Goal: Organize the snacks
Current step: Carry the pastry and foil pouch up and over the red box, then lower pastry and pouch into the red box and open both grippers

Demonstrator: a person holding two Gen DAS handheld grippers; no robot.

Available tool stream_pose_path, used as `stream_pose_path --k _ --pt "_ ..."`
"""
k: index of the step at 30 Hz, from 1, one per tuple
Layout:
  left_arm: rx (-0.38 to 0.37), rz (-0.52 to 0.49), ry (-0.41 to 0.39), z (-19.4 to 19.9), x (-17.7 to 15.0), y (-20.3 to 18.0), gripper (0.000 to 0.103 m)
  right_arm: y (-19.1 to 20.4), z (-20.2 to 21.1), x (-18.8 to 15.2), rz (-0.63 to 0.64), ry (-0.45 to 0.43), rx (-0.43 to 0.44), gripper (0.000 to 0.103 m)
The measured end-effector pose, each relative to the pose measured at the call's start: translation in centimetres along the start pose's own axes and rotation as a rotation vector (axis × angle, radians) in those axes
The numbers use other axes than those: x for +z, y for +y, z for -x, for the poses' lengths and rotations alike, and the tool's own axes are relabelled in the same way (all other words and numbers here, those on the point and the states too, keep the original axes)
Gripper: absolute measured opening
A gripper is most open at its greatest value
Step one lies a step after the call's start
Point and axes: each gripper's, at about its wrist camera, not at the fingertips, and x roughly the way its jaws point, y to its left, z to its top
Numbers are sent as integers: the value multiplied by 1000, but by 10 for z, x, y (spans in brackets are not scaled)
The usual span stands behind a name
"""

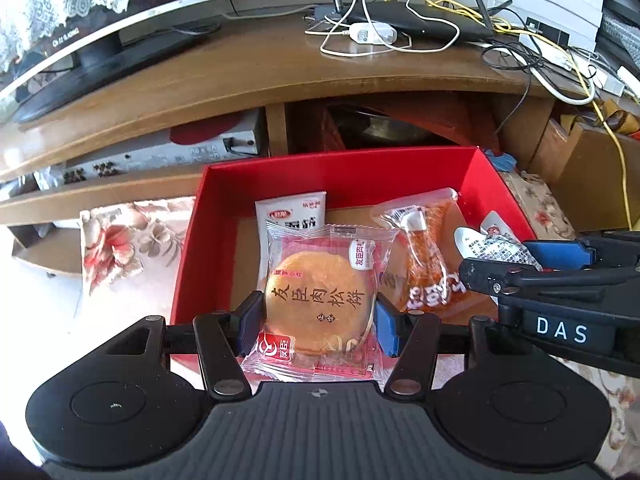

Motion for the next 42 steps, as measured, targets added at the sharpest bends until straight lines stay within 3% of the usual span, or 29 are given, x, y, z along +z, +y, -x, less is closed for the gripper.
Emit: stream_pose_path --k 24,42 --pt "70 -6 86 -61 -1 6 64 5 -67 3 52 43 -56 48" --pt "41 13 140 -52 -13 5 67 7 -66 -14 18 111 -44 49"
